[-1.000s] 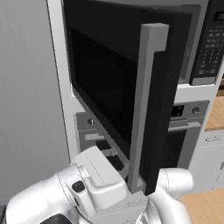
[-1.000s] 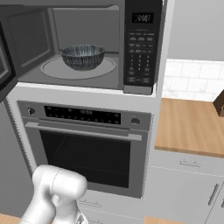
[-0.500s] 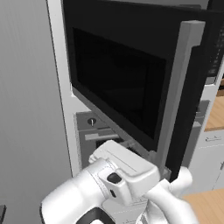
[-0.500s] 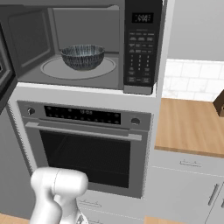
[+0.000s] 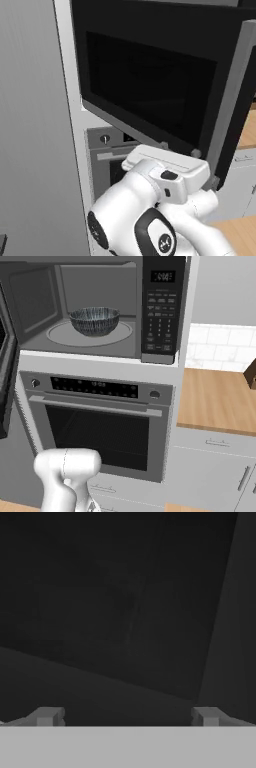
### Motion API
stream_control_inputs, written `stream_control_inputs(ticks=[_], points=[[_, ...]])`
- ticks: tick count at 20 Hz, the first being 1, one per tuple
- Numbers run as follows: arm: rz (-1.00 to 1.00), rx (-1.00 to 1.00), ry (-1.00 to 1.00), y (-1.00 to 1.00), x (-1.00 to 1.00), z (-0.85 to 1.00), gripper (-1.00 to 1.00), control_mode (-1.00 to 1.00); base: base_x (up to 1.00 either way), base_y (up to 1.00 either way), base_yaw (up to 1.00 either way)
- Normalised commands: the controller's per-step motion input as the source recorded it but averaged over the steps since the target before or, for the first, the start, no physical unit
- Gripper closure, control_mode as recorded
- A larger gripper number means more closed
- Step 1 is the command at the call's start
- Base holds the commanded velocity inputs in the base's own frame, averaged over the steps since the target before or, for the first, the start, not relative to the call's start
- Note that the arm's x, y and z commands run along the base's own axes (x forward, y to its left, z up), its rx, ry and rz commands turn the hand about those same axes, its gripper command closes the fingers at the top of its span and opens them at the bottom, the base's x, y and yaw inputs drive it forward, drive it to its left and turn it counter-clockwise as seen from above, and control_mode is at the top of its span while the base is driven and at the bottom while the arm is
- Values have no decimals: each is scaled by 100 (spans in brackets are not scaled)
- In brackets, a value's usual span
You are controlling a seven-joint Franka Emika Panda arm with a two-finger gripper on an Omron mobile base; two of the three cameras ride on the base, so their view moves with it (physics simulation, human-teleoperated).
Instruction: Open the microwave, place the bowl with waffle inside the microwave, then close the microwave door and turn it on.
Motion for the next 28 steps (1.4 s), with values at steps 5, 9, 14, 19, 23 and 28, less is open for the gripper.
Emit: stream_control_inputs(ticks=[5,9,14,19,23,28], points=[[23,6,0,-66,41,0,-100,-100,0,0,0],[25,5,0,-65,39,0,-100,-100,0,0,0],[26,5,0,-61,39,0,-100,-100,0,0,0],[25,4,0,-57,41,0,-100,-100,0,0,0],[24,2,0,-47,41,0,-100,-100,0,0,0],[21,1,0,-37,43,0,-100,-100,0,0,0]])
